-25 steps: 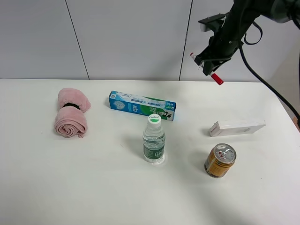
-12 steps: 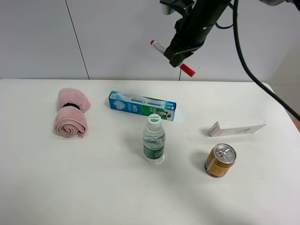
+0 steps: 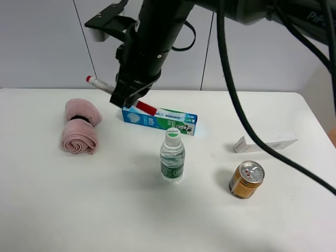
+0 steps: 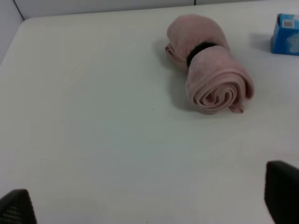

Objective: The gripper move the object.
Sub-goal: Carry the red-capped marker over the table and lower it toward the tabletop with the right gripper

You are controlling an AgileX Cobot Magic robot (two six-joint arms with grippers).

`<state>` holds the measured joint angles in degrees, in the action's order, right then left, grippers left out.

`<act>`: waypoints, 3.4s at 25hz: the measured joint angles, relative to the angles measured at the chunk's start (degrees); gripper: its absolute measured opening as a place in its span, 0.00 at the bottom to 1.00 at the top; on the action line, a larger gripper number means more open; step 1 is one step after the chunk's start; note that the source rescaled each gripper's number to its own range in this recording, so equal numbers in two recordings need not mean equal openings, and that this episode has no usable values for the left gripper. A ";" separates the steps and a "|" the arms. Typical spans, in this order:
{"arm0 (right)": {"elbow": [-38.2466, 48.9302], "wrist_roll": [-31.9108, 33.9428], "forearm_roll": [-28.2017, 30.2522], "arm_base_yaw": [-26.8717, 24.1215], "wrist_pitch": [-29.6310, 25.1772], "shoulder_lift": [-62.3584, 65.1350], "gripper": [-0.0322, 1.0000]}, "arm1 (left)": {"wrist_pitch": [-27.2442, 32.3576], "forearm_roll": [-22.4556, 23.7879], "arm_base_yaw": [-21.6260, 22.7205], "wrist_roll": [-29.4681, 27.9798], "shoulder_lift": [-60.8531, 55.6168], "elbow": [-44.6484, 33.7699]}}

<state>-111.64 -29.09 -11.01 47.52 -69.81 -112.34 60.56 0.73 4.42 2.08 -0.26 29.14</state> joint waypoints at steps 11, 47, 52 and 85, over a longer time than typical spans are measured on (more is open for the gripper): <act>0.00 -5.13 4.14 11.18 2.53 -9.60 0.03 | 0.00 0.00 0.00 0.00 0.00 0.00; 0.00 -27.69 4.09 11.03 15.61 -28.14 0.03 | 0.00 0.00 0.00 0.05 0.00 0.00; 0.00 -27.69 3.84 11.03 15.75 -28.48 0.03 | 0.00 0.00 0.00 0.01 0.00 0.00; 0.00 -24.24 2.60 11.03 12.94 -29.08 0.03 | 0.00 0.00 0.00 0.01 0.00 0.00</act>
<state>-111.64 -53.33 -8.41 58.55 -56.87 -141.42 60.56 0.73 4.42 2.09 -0.26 29.14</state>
